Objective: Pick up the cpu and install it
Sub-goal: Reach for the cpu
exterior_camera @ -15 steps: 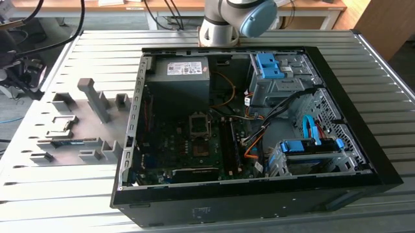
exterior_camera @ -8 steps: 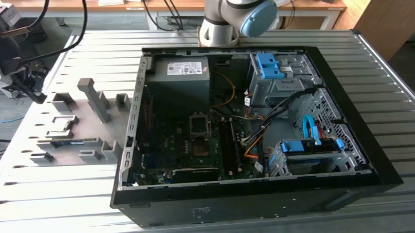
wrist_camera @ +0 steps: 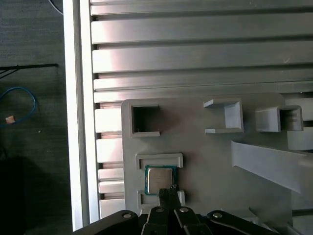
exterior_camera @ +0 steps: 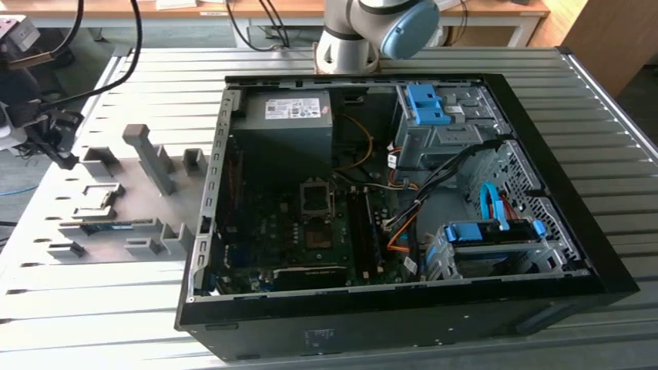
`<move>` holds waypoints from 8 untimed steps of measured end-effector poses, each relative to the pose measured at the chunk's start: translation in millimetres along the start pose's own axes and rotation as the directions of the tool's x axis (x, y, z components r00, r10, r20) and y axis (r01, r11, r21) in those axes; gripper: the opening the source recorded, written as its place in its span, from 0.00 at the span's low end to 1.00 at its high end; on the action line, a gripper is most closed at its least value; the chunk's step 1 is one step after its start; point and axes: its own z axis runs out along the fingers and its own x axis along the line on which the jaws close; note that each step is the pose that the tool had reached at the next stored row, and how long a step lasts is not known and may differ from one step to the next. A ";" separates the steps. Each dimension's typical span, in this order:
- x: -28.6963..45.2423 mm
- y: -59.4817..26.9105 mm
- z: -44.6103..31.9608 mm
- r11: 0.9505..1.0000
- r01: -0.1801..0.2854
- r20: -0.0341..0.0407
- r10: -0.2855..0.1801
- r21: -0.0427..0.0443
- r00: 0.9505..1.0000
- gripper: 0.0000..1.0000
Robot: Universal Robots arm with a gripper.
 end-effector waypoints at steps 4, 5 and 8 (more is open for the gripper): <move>0.1 -0.1 3.5 1.000 0.000 0.000 0.000 0.000 1.000 0.10; 0.1 -0.2 4.4 1.000 0.000 0.000 0.000 0.000 1.000 0.10; 0.2 -0.3 7.6 1.000 0.000 0.000 0.000 0.000 1.000 0.10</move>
